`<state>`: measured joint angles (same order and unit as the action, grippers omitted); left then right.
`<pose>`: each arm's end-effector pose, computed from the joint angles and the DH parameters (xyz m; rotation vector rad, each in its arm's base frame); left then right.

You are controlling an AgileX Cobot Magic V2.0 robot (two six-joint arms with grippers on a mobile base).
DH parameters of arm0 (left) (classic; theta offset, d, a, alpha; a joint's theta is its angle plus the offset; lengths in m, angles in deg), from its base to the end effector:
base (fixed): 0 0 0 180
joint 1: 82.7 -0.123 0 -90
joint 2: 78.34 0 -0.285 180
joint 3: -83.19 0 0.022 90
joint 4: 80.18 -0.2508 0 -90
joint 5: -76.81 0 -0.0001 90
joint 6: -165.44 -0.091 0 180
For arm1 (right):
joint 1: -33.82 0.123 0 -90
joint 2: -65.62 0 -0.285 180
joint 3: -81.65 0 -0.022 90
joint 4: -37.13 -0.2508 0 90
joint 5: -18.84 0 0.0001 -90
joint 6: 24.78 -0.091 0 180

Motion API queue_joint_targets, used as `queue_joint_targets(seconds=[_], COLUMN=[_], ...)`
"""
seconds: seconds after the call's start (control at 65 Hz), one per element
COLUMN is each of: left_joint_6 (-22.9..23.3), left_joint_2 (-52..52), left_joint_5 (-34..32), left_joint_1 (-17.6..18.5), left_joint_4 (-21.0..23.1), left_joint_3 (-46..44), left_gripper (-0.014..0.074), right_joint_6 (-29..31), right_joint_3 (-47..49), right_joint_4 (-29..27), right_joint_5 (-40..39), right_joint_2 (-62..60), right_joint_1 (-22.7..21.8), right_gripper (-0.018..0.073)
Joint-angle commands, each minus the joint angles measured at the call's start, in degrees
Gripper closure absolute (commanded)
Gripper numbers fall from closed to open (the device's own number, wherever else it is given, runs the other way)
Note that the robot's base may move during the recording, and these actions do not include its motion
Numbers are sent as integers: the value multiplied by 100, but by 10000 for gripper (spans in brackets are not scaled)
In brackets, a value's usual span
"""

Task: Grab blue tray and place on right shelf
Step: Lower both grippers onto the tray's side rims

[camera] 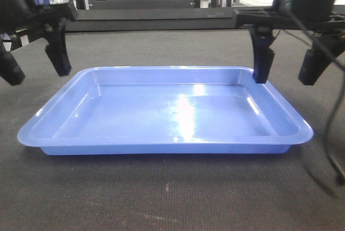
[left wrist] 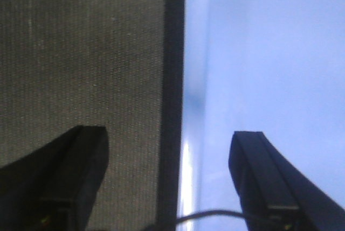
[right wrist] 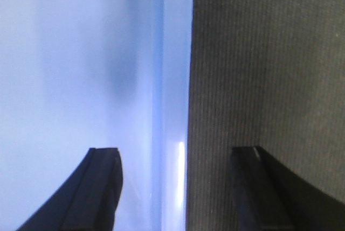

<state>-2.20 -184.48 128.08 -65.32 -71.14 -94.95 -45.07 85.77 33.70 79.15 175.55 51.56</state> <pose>0.3373 -0.1173 0.2559 0.0159 2.8106 -0.3238 0.3474 0.1161 0.2555 0.0992 2.9228 0.1929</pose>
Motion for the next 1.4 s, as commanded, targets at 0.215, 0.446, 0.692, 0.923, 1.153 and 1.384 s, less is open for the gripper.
queue_joint_targets(seconds=[0.215,0.446,0.692,0.923,1.153,1.384], left_joint_6=[51,51,51,172,241,241], left_joint_2=[-377,-388,-413,-675,-935,-935], left_joint_5=[361,151,147,563,1002,1002], left_joint_1=[26,26,154,358,380,380], left_joint_4=[-100,-108,-215,-319,-383,-383], left_joint_3=[-486,-486,-499,-998,-1195,-1205], left_gripper=[215,215,215,215,215,215], right_joint_6=[-27,-27,-27,-27,-27,-27], right_joint_3=[638,623,623,623,591,584], right_joint_4=[-39,-43,-43,-43,-43,-77], right_joint_5=[236,182,168,196,246,290], right_joint_2=[377,409,409,409,409,409], right_joint_1=[2,2,2,2,2,2], right_gripper=[41,41,41,41,41,41])
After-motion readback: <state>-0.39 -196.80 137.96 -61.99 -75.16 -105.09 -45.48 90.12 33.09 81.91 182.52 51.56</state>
